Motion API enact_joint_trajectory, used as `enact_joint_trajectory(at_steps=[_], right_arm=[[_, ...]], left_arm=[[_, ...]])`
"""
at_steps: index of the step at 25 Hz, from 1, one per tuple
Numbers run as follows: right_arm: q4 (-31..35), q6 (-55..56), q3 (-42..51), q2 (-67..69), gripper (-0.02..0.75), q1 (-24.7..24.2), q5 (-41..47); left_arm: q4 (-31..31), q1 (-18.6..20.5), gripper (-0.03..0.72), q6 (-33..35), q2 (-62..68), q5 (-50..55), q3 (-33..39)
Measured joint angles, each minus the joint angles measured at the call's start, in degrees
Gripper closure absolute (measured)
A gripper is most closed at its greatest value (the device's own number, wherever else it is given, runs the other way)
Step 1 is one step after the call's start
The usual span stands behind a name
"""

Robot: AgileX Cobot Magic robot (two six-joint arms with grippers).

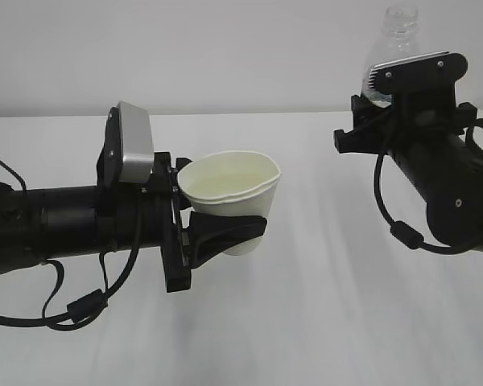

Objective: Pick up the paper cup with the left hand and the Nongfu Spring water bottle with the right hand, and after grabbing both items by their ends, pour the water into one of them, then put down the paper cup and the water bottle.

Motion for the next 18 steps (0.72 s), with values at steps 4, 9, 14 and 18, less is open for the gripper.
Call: enact_joint_trajectory(at_steps=[4,9,14,18], right_arm=[[0.0,2.6,0.0,0.5,0.265,0.0,0.1],[0.0,5.3,0.0,0.5,0.265,0.0,0.4],[-0.1,5.6,0.7,0.5,0.265,0.0,1.1],[-0.6,6.1,3.0,0.5,0.265,0.0,0.4]], left_arm=[[0.0,0.0,0.270,0.0,0.0,0.9,0.0],[-0.2,0.0,0.270,0.0,0.0,1.4,0.0],[-0.4,0.0,0.270,0.0,0.0,1.7,0.0],[-0.4,0.0,0.270,0.0,0.0,1.8,0.0]])
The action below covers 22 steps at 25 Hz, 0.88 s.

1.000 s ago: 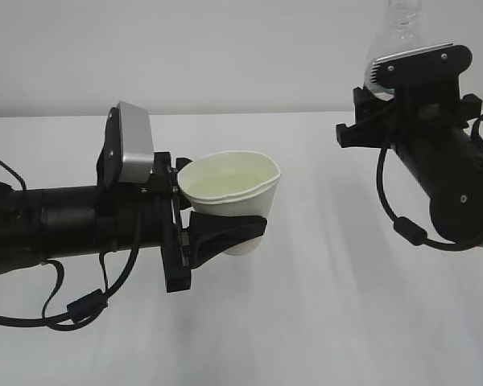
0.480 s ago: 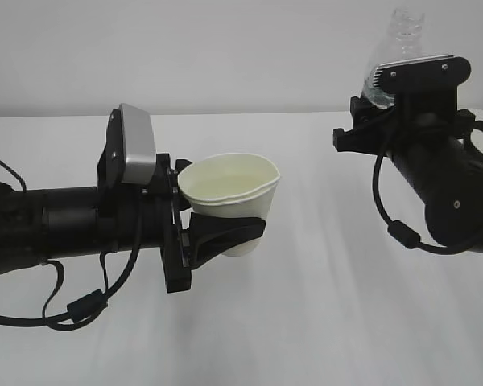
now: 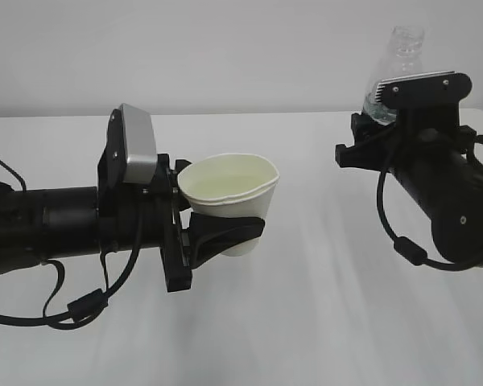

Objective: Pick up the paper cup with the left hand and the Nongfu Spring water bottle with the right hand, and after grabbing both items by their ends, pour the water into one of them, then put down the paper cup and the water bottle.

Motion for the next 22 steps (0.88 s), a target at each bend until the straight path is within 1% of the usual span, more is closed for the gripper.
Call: enact_joint_trajectory(at_steps=[15,20,22], right_arm=[[-2.5,8.6,8.6,0.0,0.265,0.0,-8.1],[-2.0,9.1,9.0,0.0,0.265,0.0,-8.6],[-0.5,9.2,9.0,0.0,0.265,0.0,-8.6]], left_arm=[[0.0,0.0,0.270,0.0,0.0,0.3,0.0],[0.0,0.0,0.270,0.0,0.0,0.4,0.0],[0.0,0.0,0.270,0.0,0.0,0.4,0.0]])
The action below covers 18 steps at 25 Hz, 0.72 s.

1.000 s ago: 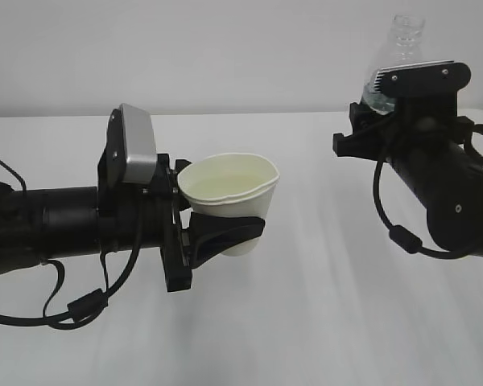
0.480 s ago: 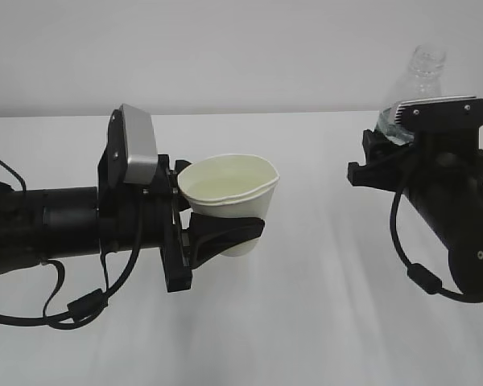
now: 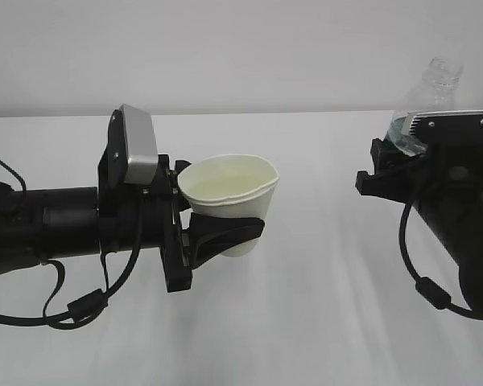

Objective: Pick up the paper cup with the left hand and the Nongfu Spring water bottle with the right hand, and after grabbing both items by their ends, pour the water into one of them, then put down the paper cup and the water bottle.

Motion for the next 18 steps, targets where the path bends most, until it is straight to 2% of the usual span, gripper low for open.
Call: enact_joint_trajectory(at_steps=[6,18], right_arm=[[2.0,0.1,1.2,0.0,0.265,0.0,-0.1],[0.9,0.1,3.1,0.0,0.265,0.0,-0.7]], left_arm=[[0.0,0.0,0.270,0.0,0.0,0.1,0.0],[-2.0,0.0,0.270,0.0,0.0,0.9,0.0]])
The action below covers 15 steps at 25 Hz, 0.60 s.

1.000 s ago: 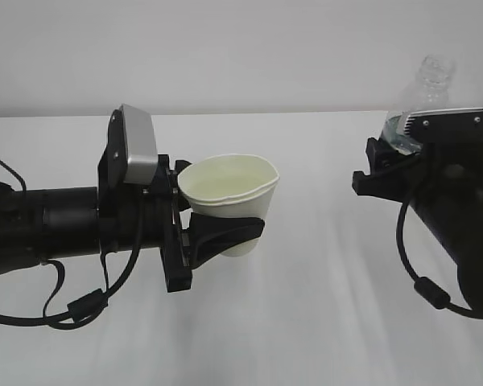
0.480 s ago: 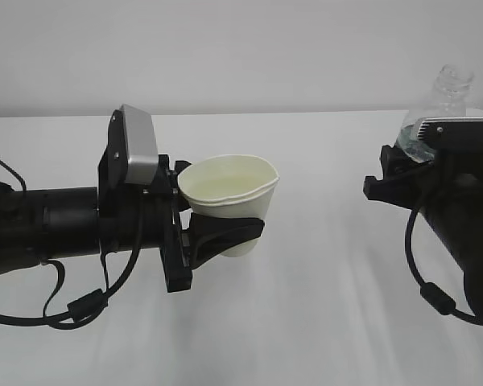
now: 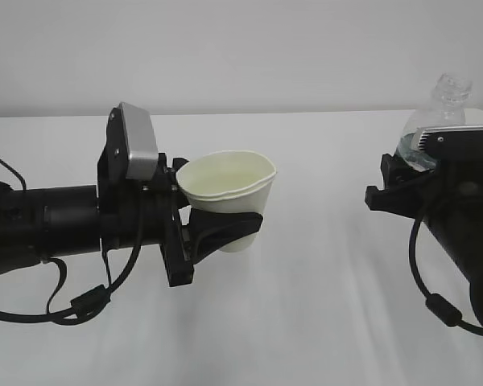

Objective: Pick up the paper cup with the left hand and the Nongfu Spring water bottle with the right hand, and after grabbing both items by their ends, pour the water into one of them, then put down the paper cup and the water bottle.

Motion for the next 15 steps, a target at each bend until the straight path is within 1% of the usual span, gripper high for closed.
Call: enact_joint_trajectory(at_steps=[9,15], right_arm=[[-0.1,0.0,0.0,0.0,0.265,0.0,-0.1],[-0.1,0.0,0.0,0.0,0.265,0.0,-0.1]], left_arm=[[-3.8,0.0,0.270,0.0,0.0,2.0,0.0],[-9.8,0.0,0.271,0.0,0.0,3.5,0.0]])
